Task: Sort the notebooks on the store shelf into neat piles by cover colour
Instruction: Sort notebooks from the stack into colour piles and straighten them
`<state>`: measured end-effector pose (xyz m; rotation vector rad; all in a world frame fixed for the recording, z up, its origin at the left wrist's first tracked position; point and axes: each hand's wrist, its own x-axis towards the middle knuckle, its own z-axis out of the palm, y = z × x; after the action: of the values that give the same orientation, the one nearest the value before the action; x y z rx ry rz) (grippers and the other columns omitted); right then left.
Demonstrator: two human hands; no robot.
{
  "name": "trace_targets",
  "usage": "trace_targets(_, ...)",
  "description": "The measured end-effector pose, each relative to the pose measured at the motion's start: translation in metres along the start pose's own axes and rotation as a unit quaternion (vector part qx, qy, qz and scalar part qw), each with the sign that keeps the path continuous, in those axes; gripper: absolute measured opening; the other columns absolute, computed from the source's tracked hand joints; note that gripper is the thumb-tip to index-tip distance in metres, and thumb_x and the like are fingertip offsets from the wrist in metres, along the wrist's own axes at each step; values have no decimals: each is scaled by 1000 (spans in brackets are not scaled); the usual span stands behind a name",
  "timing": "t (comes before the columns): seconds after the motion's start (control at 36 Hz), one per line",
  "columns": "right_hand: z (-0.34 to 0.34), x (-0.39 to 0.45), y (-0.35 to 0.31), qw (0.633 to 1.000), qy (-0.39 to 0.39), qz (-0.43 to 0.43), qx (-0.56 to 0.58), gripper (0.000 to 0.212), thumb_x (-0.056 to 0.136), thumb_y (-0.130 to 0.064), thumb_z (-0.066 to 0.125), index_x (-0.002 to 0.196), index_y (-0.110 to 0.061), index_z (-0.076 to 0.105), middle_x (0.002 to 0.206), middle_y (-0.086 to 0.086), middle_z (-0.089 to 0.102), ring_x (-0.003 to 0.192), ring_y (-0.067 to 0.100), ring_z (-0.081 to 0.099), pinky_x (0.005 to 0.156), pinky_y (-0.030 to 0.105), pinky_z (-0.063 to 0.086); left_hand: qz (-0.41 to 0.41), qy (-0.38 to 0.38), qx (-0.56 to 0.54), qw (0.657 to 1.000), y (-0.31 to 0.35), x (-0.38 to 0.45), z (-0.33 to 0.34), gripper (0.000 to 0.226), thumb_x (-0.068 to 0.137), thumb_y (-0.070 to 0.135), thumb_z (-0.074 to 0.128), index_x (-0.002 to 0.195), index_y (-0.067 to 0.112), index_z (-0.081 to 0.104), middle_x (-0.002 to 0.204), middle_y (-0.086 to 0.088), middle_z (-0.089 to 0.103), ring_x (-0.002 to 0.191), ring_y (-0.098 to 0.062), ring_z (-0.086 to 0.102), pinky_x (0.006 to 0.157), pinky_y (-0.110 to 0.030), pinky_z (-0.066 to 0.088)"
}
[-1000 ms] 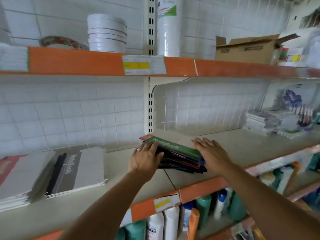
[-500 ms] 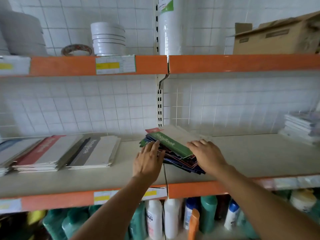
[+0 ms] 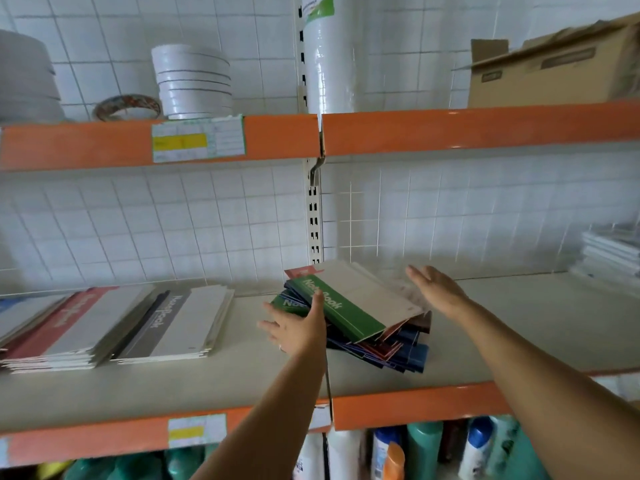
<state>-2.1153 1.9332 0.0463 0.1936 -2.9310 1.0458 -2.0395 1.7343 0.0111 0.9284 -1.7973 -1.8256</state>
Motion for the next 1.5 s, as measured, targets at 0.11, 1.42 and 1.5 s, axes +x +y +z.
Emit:
trace_targets(0.11, 13, 33, 11, 998, -39, 25, -35, 124, 49, -102, 6, 135, -19, 42, 130, 8, 55, 118, 31, 53, 99, 54, 42, -72, -3, -99, 992, -12, 9, 10, 110, 71, 42, 81, 152, 29, 7, 157, -12, 5, 138, -39, 26, 110, -53, 32)
trace_targets(1.42, 41, -42, -77, 941, -150, -199, -227, 86, 82, -74, 39, 152, -29, 16, 158, 0, 21, 141, 23, 23, 111, 43, 27, -22, -170, -12, 985, 16, 24, -24, 15, 99, 12, 46, 113, 9, 51, 93, -9, 65, 73, -16, 65, 49, -22, 49)
trace_targets(1.5, 36, -50, -81, 913, -200, -196, -297, 99, 79, -66, 58, 153, -28, 4, 161, -2, 7, 145, 24, 11, 116, 44, 19, 38, -125, 20, 991, 11, 19, -30, 19, 99, 16, 44, 115, 9, 50, 105, -12, 62, 86, -20, 66, 57, -26, 52)
